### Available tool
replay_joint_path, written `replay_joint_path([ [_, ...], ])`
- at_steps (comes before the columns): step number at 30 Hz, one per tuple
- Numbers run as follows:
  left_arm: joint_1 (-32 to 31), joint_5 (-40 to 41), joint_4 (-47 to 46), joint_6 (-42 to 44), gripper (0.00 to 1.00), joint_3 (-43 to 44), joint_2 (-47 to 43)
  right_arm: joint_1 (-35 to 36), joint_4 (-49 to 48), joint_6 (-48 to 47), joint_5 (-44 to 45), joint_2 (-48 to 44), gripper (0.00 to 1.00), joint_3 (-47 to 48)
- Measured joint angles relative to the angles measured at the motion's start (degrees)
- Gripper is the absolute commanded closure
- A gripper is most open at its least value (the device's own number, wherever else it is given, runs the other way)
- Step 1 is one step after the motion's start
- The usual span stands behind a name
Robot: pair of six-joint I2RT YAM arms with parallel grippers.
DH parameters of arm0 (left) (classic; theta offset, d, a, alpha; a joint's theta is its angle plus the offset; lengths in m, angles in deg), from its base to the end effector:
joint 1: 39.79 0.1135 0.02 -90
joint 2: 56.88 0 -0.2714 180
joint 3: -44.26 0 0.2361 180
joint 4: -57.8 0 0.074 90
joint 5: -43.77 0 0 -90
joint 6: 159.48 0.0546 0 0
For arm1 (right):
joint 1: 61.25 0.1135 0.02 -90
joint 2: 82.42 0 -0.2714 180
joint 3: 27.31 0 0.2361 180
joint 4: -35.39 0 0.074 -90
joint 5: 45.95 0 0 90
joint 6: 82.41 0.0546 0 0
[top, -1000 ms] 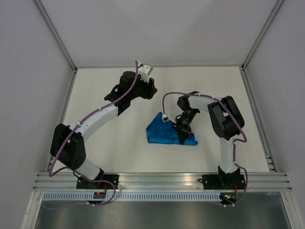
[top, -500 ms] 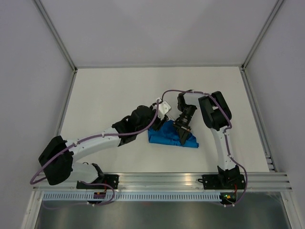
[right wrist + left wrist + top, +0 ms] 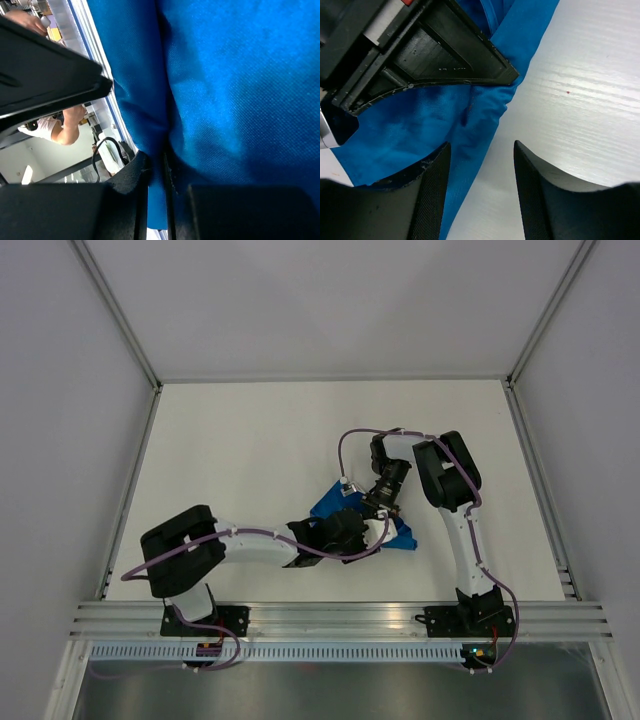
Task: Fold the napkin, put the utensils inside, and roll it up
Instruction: Roll the napkin with the utensil
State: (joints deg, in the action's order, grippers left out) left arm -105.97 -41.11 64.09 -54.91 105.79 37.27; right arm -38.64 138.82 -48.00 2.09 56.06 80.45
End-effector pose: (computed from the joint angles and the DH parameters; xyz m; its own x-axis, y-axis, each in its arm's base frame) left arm 0.1411 -0.3076 0.1763 -0.0233 0.6733 -0.7390 0.9185 0.3063 0.2500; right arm 0.3057 0.1669 0.0906 -0.4931 -0.8699 -0.0022 -0.4651 0.2615 0.8458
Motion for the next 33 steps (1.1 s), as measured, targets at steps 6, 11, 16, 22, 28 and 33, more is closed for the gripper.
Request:
replay_joint_path([
  [6, -0.1, 0.8, -3.0, 2.2, 0.41, 1.0, 4.6, 0.0, 0.3, 0.9, 0.1, 0.3, 0.77, 0.4],
  [11, -0.4, 0.8, -5.4, 3.3, 0.5, 1.7, 6.9, 0.0, 0.5, 2.1, 0.4, 0.3, 0.69, 0.6],
  [16, -0.4, 0.7, -6.6, 4.4, 0.73, 1.7, 8.2, 0.0, 1.6, 3.1, 0.5, 0.3, 0.57, 0.9],
  [22, -0.4, -0.7, -7.1, 5.1, 0.91, 2.6, 9.2, -0.3, 2.8, 3.5, 1.2, 0.2, 0.49, 1.6],
  [28, 1.0, -4.3, -7.1, 5.0, 0.98, 3.7, 10.1, -0.9, 1.8, 3.6, 2.2, -1.8, 0.44, 2.0],
  [33, 3.2, -9.7, -7.1, 5.0, 0.98, 4.3, 10.5, -2.6, -5.0, 5.0, 1.9, -6.5, 0.36, 3.0],
])
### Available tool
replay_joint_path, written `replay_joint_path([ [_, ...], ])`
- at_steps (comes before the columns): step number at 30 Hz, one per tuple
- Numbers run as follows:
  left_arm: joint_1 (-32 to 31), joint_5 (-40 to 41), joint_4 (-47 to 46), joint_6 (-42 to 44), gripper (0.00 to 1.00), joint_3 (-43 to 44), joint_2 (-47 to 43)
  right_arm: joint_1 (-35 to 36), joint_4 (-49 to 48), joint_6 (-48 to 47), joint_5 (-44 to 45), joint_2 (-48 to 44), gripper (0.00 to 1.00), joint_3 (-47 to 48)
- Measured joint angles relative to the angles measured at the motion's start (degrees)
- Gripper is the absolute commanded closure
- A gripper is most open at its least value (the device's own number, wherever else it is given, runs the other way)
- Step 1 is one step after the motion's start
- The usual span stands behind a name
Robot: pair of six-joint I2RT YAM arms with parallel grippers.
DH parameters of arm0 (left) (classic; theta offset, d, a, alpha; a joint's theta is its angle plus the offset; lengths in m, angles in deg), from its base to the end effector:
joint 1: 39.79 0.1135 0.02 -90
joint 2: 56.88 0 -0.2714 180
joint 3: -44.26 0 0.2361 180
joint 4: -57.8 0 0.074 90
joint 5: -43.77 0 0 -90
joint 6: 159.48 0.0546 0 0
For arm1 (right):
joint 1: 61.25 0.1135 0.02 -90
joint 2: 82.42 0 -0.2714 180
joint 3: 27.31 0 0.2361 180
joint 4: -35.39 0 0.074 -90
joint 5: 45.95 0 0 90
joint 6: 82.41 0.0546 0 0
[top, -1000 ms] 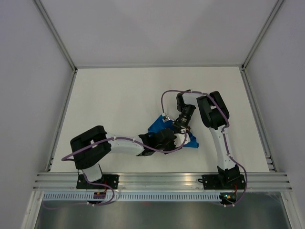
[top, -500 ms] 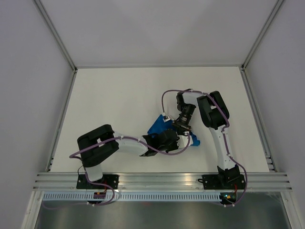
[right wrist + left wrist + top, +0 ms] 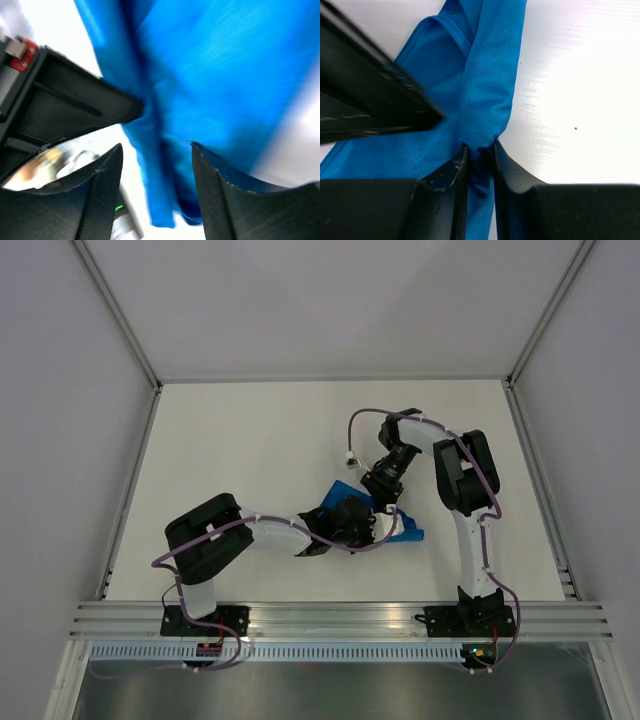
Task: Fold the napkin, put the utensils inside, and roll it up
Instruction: Roll the napkin with the utensil
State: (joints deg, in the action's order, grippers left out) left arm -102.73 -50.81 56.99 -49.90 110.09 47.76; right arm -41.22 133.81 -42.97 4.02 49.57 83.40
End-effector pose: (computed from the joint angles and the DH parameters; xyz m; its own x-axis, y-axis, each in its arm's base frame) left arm 0.1662 -0.3348 0.1490 0.0432 0.6498 -0.7589 0.9572 0.1907 0.2178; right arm 0.3301 0.1577 0.1289 -0.5471 -0.8289 -0.1167 -0.6067 0.2966 0.7376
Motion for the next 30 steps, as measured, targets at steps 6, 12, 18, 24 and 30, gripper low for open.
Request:
replay_joint_path([
  [6, 3.2, -7.7, 0.5, -0.4, 0.98, 1.1, 0.8, -4.2, -11.3, 4.2, -0.5, -7.4, 0.36, 0.6],
  [12, 8.9, -19.5, 3.3, -3.7, 0.98, 4.0, 2.7, -11.6, -22.4, 9.6, -2.4, -16.4, 0.36, -2.7],
  [18, 15.5, -34.9, 9.7, -8.0, 0.98, 11.2, 8.5, -17.1, -33.0, 9.0, -2.5, -30.6, 0.34, -17.6],
  [24, 19.6, -47.3, 18.9, -10.3, 0.98, 20.4, 15.8, -13.3, -42.9, 5.6, 0.3, -47.4, 0.31, -36.5],
  [30, 21.7, -54.2, 25.6, -11.7, 0.98, 26.4, 20.8, -1.9, -50.5, 3.0, 7.0, -58.4, 0.28, -49.8],
])
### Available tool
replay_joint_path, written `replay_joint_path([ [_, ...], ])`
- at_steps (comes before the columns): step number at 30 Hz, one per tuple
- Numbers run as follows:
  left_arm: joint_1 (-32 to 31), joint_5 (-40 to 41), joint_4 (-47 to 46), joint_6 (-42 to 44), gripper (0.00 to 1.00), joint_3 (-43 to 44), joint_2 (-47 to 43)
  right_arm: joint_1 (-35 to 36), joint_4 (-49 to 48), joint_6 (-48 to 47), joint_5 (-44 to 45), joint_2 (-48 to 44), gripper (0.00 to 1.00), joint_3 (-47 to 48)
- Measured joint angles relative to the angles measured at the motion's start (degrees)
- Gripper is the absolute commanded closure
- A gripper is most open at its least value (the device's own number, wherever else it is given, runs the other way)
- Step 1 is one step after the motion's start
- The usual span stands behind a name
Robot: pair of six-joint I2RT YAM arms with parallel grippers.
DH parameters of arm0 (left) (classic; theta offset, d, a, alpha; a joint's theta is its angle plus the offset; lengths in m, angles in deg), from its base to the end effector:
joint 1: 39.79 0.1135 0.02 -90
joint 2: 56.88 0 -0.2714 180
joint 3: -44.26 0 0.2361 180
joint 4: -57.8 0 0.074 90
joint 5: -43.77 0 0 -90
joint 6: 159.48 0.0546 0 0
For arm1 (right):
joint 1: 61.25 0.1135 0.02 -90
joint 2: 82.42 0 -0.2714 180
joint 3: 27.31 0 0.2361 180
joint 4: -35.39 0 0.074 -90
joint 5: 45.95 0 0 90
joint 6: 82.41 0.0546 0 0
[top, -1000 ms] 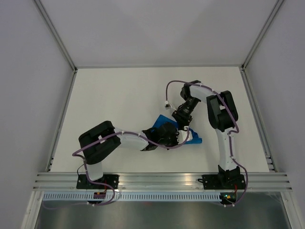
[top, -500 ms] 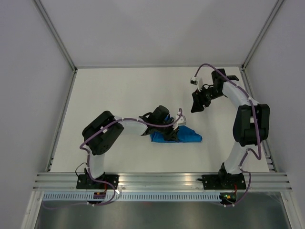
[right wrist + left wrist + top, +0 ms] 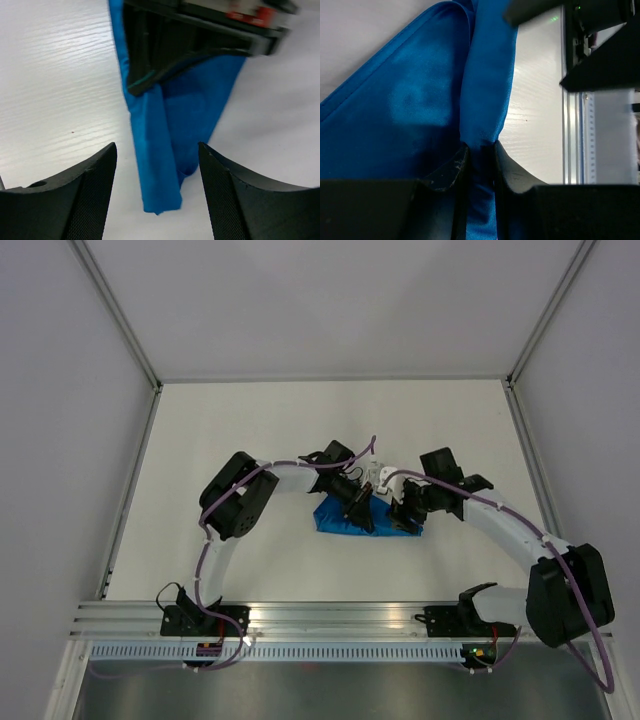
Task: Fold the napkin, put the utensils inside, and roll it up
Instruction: Roll the napkin with the utensil
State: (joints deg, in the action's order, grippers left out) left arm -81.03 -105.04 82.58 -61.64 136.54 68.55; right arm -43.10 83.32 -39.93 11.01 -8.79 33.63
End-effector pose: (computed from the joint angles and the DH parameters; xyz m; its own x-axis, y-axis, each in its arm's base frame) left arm 0.2920 -0.3181 0.1189 -0.5381 0.5657 -0.6249 0.7635 0.0130 -0.6457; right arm 0.2118 0.1007 0.2177 -0.1791 -0.7093 -0.6817 -0.9587 0.2815 -0.0410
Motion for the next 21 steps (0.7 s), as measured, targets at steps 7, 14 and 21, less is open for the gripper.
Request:
replay_joint_path([
  [7, 1.3, -4.9, 4.8, -2.3, 0.98, 4.4, 4.0, 13.2, -8.2, -0.6, 9.7, -2.9, 0.28, -9.1],
  [14, 1.6, -6.4, 7.1, -3.3, 0.98, 6.3, 5.6, 20.9, -16.9, -0.7, 19.5, -2.0, 0.32, -15.0],
  [21, 1.7, -6.5, 8.8, -3.3, 0.96, 6.7, 5.7, 23.2, -23.8, -0.6, 24.8, 1.0, 0.59, -15.8],
])
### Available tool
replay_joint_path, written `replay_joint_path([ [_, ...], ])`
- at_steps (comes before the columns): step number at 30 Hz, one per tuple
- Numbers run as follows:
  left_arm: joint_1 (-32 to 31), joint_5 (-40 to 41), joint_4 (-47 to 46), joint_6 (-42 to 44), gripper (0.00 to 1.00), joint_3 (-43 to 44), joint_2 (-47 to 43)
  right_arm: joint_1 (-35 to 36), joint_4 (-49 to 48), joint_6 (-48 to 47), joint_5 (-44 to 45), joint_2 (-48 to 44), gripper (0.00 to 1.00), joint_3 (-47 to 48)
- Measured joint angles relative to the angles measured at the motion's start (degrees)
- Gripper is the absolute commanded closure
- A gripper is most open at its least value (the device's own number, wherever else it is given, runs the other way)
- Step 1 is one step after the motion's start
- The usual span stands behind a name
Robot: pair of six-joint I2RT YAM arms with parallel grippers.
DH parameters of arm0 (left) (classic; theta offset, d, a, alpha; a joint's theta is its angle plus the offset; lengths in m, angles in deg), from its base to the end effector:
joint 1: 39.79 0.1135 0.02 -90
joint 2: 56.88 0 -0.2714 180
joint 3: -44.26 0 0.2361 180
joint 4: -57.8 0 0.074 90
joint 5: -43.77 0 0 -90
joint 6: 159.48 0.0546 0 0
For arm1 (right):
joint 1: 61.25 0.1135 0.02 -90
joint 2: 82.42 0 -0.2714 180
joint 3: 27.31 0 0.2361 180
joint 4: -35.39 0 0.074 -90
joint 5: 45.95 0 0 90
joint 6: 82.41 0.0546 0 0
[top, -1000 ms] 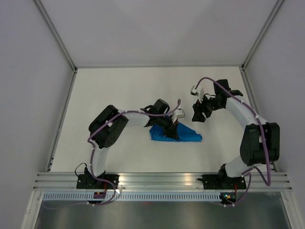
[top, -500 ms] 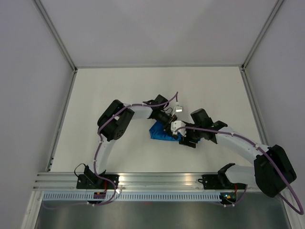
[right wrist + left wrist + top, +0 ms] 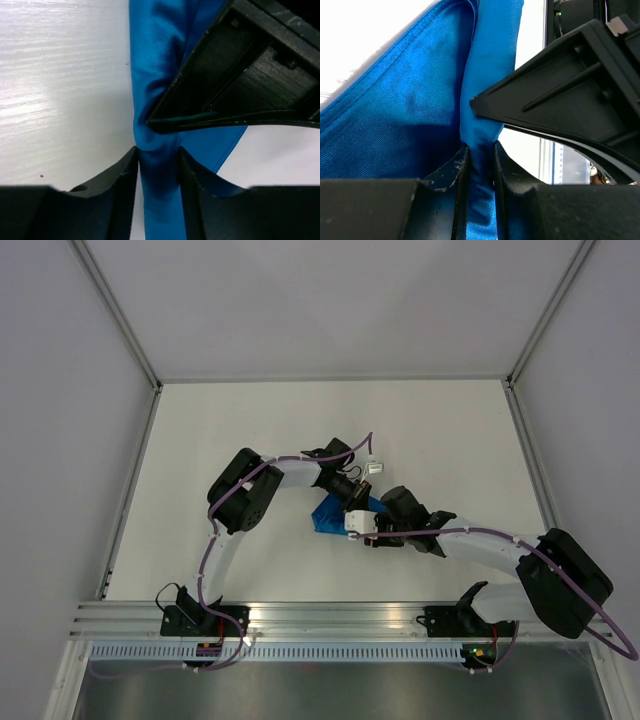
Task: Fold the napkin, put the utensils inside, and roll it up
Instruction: Roll the napkin with the utensil
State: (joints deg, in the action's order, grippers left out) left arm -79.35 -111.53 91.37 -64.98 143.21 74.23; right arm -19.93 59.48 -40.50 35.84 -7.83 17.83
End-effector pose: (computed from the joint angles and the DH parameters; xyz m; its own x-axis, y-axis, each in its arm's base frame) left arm 0.3062 -0.3173 0.1041 -0.6572 0.5854 -0.4748 0.6075 0.0385 -0.7934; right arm 0.1673 0.1574 0.1561 0.1303 -0.8662 -0.4824 -0.9286 0.0639 -0.3655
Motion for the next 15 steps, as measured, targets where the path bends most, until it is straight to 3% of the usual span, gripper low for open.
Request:
replay_joint_path([
  [2, 0.1, 0.0, 0.5, 0.0, 0.89, 0.1, 0.0, 0.0, -0.6, 0.2, 0.8, 0.6, 0.7, 0.0],
  [4, 0.2, 0.2, 0.8, 0.0, 0.8, 0.2, 0.0, 0.1, -1.2, 0.3, 1.2, 0.9, 0.73, 0.0],
  [5, 0.2, 0.2, 0.9, 0.0, 0.72, 0.2, 0.0, 0.1, -1.3, 0.3, 1.3, 1.0, 0.75, 0.0],
  [8, 0.3, 1.3, 1.4, -0.1, 0.63, 0.3, -0.3, 0.1, -0.9, 0.3, 1.2, 1.7, 0.79, 0.5],
  [11, 0.5, 5.0, 2.4, -0.4, 0.56, 0.3, -1.8, 0.1, 0.5, 0.5, 0.9, 2.8, 0.8, 2.0],
  [15, 1.7, 11.8, 2.0, -1.3, 0.55, 0.4, -5.2, -0.3, 3.0, 0.5, 0.0, 4.6, 0.8, 4.3],
])
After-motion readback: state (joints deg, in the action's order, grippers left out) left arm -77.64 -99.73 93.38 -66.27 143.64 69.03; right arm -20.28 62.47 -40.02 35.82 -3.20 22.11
